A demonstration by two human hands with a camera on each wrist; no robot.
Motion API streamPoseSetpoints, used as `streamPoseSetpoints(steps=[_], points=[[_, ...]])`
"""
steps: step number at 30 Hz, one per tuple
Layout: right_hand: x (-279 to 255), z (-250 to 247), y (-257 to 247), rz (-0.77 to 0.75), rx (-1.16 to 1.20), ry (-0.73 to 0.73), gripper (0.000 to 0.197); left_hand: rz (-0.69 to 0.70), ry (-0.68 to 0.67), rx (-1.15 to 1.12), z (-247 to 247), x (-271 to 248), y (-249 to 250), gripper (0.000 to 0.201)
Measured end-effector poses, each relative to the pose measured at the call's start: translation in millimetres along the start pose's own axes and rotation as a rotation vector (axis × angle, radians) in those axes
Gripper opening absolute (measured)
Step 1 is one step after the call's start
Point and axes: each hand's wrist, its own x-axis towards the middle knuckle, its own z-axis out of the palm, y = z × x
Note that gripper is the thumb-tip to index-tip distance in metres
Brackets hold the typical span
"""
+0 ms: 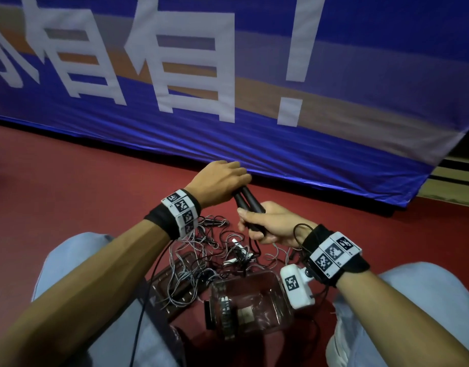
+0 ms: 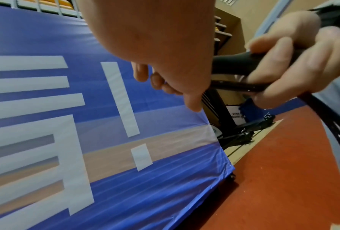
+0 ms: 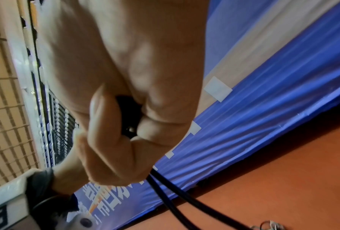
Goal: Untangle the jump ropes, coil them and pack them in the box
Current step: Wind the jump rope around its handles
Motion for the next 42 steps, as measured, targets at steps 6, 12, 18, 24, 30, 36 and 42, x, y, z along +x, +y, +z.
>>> streamPoseSetpoints(steps=[6, 12, 18, 24, 30, 36, 42], points=[[-8.7, -4.5, -8.8, 0.034, -0.061, -0.061, 0.024, -0.054, -0.009, -0.044, -1.4, -1.1, 2.3, 0.052], [-8.1, -10.2, -17.9, 0.003, 0.102, -0.048, 0.043, -0.183, -0.167, 0.001, -6.2, 8.1, -2.4, 0.034], [3.8, -16.8, -11.8, -0.115, 0.546, 0.079, 0.088, -0.657, -0.292, -0.141, -10.5, 16.2, -1.6, 0.010], [18.3, 26.2, 9.5, -0.015, 0.151, 0.256, 0.033, -0.710, -0.466, -0.028, 9.6, 8.7, 6.1, 0.013], [19.3, 25.1, 14.6, 0.038, -0.583, 0.283, 0.044, -0.657, -0.623, 0.009, 30.9, -8.5, 23.2, 0.014], [-0.8, 7.2, 3.8, -0.084, -1.340, 0.571, 0.043, -0.534, -0.699, -0.028, 35.4, -15.0, 35.2, 0.018], [-7.9, -34.9, -16.7, -0.296, -1.392, 0.738, 0.058, -0.365, -0.618, -0.106, 19.0, -0.2, 52.8, 0.024]])
